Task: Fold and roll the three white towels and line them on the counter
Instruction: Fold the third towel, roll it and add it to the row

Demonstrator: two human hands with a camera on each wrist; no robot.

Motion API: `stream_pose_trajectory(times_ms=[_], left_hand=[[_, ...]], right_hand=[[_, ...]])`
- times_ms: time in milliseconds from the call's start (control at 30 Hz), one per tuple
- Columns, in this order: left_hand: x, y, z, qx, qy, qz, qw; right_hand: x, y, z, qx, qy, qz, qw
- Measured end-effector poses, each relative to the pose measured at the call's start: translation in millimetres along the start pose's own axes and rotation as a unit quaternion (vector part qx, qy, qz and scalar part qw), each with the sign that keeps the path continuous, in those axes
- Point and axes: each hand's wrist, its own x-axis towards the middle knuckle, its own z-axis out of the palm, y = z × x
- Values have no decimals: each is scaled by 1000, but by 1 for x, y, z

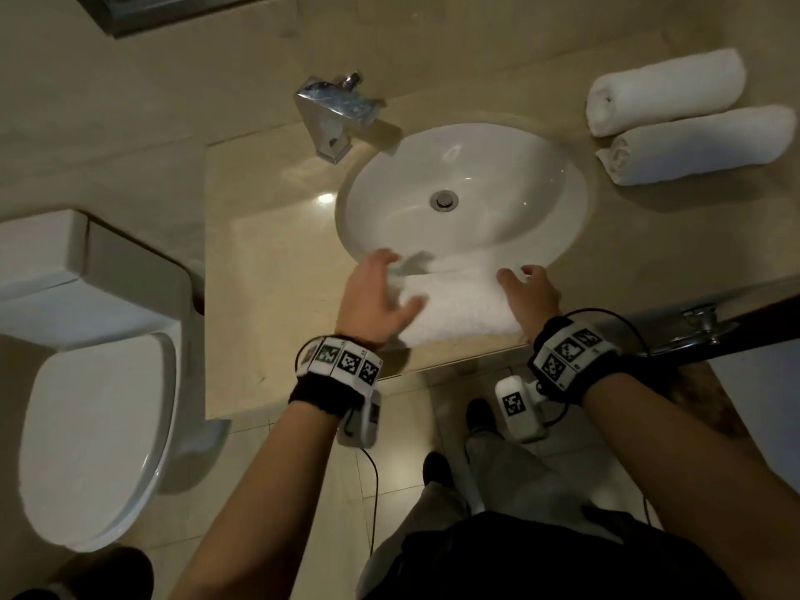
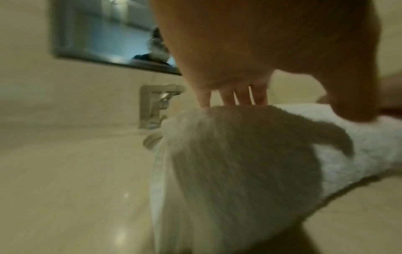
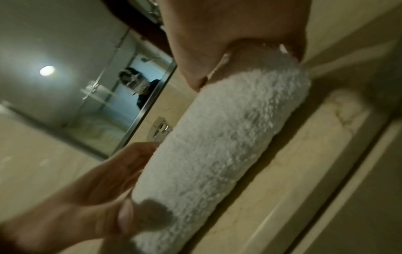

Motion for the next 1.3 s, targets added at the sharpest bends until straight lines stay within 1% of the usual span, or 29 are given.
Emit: stream_pose_trajectory(times_ms=[33, 67, 100, 133, 167, 200, 233, 300, 333, 367, 433, 467, 500, 567, 633, 700, 767, 800, 833, 900, 933, 967, 1000, 1033, 1067, 1100, 1167, 1233, 1300], left_hand=[[6, 5, 1, 98, -90, 72, 988], [11, 10, 3, 191, -172, 101, 961], [16, 15, 5, 259, -238, 79, 933], [20, 21, 8, 298, -274, 38, 914], [23, 28, 11, 335, -293, 4, 896], [25, 33, 13, 373, -305, -30, 876], [25, 41, 13, 412, -308, -62, 855], [25, 48, 15, 451, -308, -83, 834], [25, 45, 15, 462, -302, -65, 831], [25, 39, 12, 460, -301, -33, 835], [25, 25, 8, 412, -321, 26, 852], [24, 19, 7, 394, -337, 56, 853], [21, 17, 4, 384, -342, 70, 855], [15, 16, 3, 377, -327, 67, 864], [11, 13, 6, 392, -313, 58, 863], [10, 9, 7, 434, -322, 44, 840], [12, 10, 5, 477, -335, 10, 813], [13, 13, 5, 482, -339, -5, 808], [15, 21, 9, 474, -341, -22, 812], [19, 32, 9, 429, -340, -72, 834], [21, 34, 6, 385, -334, -98, 855], [25, 32, 3, 309, -334, -109, 884], [29, 29, -1, 212, -333, -99, 913], [32, 29, -8, 127, -323, -74, 935], [35, 31, -13, 86, -308, -51, 946], [42, 38, -11, 73, -295, -38, 952], [57, 47, 2, 59, -270, -34, 960], [73, 67, 20, 38, -257, -45, 965], [90, 84, 37, -30, -228, -77, 970]], right_hand=[[0, -1, -1, -26, 18, -37, 999], [-2, -2, -3, -45, 31, -96, 994], [-5, -5, -6, -58, 24, -175, 983], [-7, -7, -9, -82, -10, -263, 961], [-9, -10, -13, -134, -63, -340, 929], [-9, -13, -16, -210, -123, -385, 890], [-8, -17, -19, -288, -179, -388, 857], [-5, -30, -24, -398, -246, -332, 819], [-2, -36, -25, -431, -261, -318, 803], [-2, -41, -25, -467, -273, -320, 777], [-2, -46, -23, -538, -293, -332, 717], [-3, -45, -21, -567, -297, -333, 692], [-4, -43, -19, -586, -294, -334, 677], [-5, -36, -17, -589, -280, -343, 676], [-7, -29, -19, -565, -277, -350, 694], [-10, -23, -26, -531, -278, -351, 719], [-13, -19, -35, -510, -264, -365, 733], [-15, -18, -41, -503, -252, -375, 737], [-16, -17, -47, -498, -237, -387, 739], [-17, -17, -58, -494, -208, -408, 739], [-17, -18, -65, -492, -193, -414, 741], [-14, -19, -73, -487, -177, -419, 746], [-10, -19, -81, -482, -163, -424, 749], [-6, -20, -89, -477, -153, -426, 753], [-1, -21, -98, -474, -146, -426, 757], [8, -22, -109, -469, -141, -422, 763], [23, -24, -123, -457, -150, -400, 780], [46, -23, -145, -434, -167, -371, 804], [72, -21, -166, -409, -181, -349, 824]])
